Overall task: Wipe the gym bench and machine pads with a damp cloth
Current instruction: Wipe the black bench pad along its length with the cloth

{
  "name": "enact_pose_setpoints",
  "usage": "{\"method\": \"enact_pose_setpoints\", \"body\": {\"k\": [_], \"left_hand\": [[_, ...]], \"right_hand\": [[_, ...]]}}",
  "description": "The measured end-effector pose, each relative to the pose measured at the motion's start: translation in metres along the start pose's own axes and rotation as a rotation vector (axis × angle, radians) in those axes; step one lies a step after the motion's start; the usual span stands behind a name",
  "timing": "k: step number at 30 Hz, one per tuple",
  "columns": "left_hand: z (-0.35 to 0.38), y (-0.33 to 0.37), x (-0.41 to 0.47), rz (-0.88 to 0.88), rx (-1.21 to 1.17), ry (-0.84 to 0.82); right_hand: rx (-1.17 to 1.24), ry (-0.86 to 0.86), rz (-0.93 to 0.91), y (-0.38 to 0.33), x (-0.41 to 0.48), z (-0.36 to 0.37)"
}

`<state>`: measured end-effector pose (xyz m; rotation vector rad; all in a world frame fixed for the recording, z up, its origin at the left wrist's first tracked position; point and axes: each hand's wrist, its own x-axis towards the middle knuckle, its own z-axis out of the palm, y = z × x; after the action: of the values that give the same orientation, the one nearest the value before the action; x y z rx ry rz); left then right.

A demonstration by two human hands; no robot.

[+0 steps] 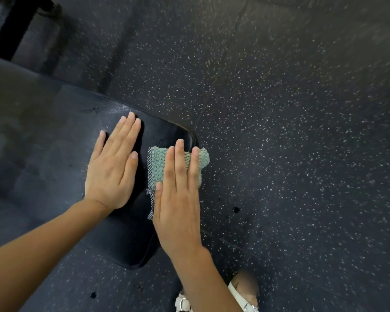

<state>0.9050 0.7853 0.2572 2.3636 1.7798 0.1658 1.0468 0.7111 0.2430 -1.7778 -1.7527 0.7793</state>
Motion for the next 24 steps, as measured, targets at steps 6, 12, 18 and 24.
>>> {"method": "enact_pose_setpoints", "body": {"k": [6,12,18,24], "left_hand": [[0.0,0.004,0.003,-0.109,0.019,0.004],[0.002,0.006,0.003,-0.209,-0.002,0.022],[0.003,0.009,0.006,-0.347,0.005,0.04],[0.007,0.018,0.01,-0.64,0.004,0.117]], "right_hand": [[-0.298,-0.118,-0.131,0.01,0.032,-0.021],[-0.452,-0.212,-0.313,0.015,0.057,-0.038],[-0.491,-0.397,-0.607,0.024,0.106,-0.05],[-0.474,-0.551,-0.914,0.027,0.151,-0.053]]}}
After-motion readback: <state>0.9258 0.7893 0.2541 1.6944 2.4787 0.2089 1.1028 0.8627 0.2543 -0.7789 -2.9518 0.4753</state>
